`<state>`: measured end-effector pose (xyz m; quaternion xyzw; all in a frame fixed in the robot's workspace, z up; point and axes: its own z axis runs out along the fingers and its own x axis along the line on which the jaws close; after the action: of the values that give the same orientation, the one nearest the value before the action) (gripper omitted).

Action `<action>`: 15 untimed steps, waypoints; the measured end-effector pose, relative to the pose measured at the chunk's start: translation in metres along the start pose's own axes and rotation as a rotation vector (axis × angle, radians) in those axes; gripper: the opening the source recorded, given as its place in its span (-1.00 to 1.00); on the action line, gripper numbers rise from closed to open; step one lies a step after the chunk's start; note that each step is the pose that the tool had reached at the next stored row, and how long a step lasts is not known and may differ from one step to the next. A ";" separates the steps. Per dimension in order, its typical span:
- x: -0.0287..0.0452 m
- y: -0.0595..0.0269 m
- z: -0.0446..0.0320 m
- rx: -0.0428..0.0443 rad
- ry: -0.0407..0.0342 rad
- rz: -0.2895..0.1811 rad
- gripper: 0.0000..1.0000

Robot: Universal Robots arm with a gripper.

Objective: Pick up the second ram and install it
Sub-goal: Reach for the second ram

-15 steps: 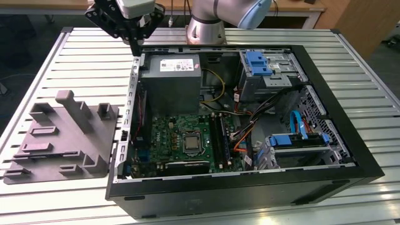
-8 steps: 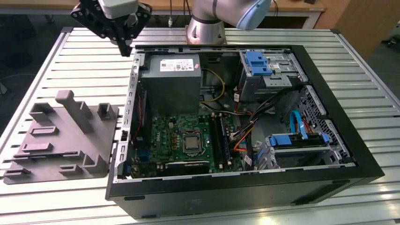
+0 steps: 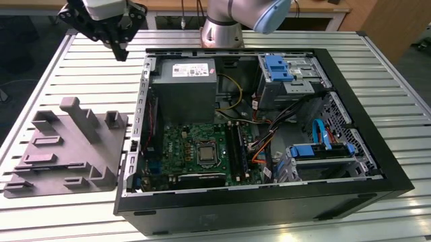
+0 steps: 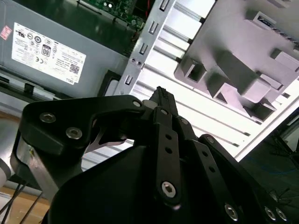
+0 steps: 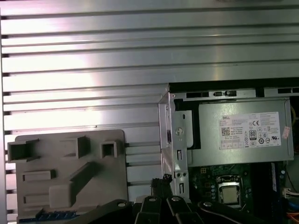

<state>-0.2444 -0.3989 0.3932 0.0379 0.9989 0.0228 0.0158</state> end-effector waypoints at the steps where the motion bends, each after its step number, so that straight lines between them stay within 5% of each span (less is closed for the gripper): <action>1: 0.0032 -0.0002 -0.0001 0.0000 -0.0002 0.000 -0.80; 15: 0.0489 -0.0037 -0.0014 -0.0004 -0.0029 0.000 -0.80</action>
<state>-0.2935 -0.3989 0.3929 0.0378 0.9989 0.0230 0.0172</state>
